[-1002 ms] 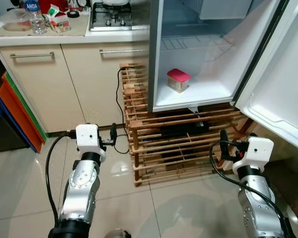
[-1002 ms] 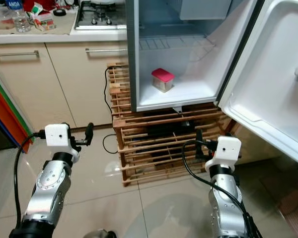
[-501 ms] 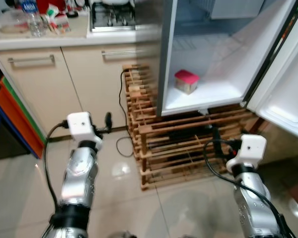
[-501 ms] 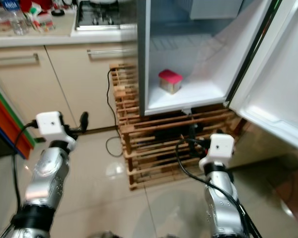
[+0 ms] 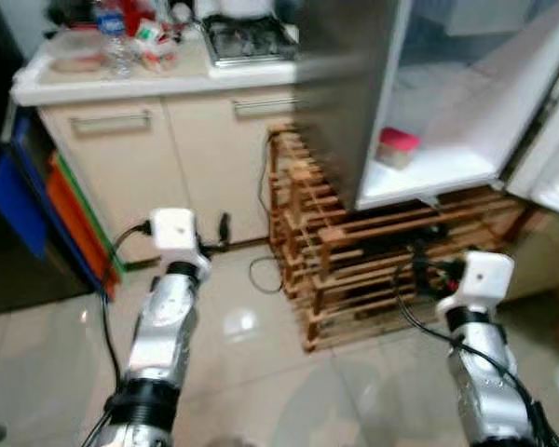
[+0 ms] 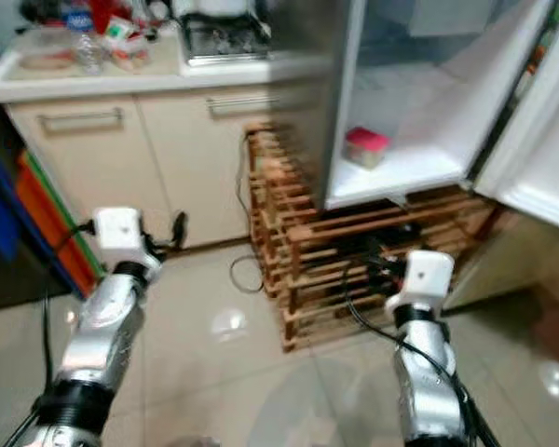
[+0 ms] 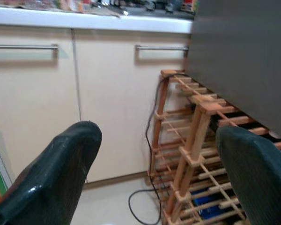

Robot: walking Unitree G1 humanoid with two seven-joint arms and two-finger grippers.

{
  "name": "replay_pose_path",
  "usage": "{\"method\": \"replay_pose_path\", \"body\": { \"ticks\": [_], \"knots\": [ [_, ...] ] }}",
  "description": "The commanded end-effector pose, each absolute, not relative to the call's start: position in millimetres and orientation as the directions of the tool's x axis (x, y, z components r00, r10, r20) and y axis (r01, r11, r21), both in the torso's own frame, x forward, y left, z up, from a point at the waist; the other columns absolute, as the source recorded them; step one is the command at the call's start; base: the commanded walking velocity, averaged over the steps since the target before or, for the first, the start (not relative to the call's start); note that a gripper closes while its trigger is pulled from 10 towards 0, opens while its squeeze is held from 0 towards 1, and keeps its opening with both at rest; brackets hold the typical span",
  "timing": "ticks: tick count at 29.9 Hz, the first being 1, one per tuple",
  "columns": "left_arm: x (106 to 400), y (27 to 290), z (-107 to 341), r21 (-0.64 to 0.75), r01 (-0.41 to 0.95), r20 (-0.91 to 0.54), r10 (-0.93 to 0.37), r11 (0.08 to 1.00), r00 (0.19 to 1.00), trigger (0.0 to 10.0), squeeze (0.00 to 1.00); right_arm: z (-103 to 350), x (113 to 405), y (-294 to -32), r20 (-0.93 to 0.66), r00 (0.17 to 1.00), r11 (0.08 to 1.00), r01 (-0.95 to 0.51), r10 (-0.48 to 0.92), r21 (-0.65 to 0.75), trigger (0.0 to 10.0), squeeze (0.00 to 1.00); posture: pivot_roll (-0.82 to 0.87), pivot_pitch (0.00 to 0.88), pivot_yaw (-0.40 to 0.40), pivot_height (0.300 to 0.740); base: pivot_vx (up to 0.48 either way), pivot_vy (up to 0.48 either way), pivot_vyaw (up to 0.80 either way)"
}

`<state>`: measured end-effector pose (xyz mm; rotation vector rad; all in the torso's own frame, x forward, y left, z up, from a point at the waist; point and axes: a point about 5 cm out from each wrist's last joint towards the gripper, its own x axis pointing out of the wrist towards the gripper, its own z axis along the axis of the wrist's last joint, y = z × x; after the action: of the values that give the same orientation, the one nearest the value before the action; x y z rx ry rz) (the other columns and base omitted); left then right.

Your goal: Restocking fridge

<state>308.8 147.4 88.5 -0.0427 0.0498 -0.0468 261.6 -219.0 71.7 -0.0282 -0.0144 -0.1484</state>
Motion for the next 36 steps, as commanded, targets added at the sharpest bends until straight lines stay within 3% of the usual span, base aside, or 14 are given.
{"method": "replay_pose_path", "body": {
  "ticks": [1,4,5,7,13,20,36],
  "knots": [
    [311,154,93,-0.02,0.029,-0.028,-0.029,0.999,0.999,10.0,0.0,74,267,-210,0.022,0.993,0.993,0.118,-0.117,-0.024,10.0,0.0,0.05,0.0,-0.051,0.74,0.0,0.48,0.78],
    [311,153,92,0.028,0.034,-0.031,-0.033,0.999,0.999,10.0,0.0,75,268,-203,0.023,0.997,0.996,0.081,-0.08,-0.025,10.0,0.0,0.07,0.0,-0.065,0.74,0.0,0.32,0.78],
    [311,156,87,0.109,-0.003,-0.066,0.011,0.994,0.998,10.0,0.0,72,268,-201,0.01,0.997,0.997,0.071,-0.071,-0.026,10.0,0.0,0.07,0.0,-0.067,0.74,0.0,0.0,0.77],
    [311,159,85,0.113,-0.038,-0.084,0.047,0.993,0.995,10.0,0.0,72,269,-199,0.006,0.998,0.997,0.067,-0.066,-0.024,10.0,0.0,0.07,0.0,-0.068,0.74,0.0,0.0,0.77],
    [306,153,97,0.057,0.042,0.001,-0.042,0.997,0.999,10.0,0.0,78,274,-195,0.034,0.997,0.997,0.065,-0.064,-0.029,10.0,0.0,0.07,0.0,-0.054,0.74,0.213,0.0,0.74],
    [311,136,108,0.114,0.099,0.042,-0.105,0.989,0.994,10.0,0.0,86,279,-199,0.067,0.992,0.994,0.11,-0.109,-0.017,10.0,0.0,0.05,0.0,-0.015,0.74,0.461,0.0,0.0],
    [316,129,109,0.131,0.171,0.03,-0.176,0.977,0.984,10.0,0.0,81,277,-184,0.062,0.994,0.996,0.087,-0.087,-0.006,10.0,0.0,0.05,0.0,-0.002,0.74,0.477,0.0,0.0]
  ]
}}
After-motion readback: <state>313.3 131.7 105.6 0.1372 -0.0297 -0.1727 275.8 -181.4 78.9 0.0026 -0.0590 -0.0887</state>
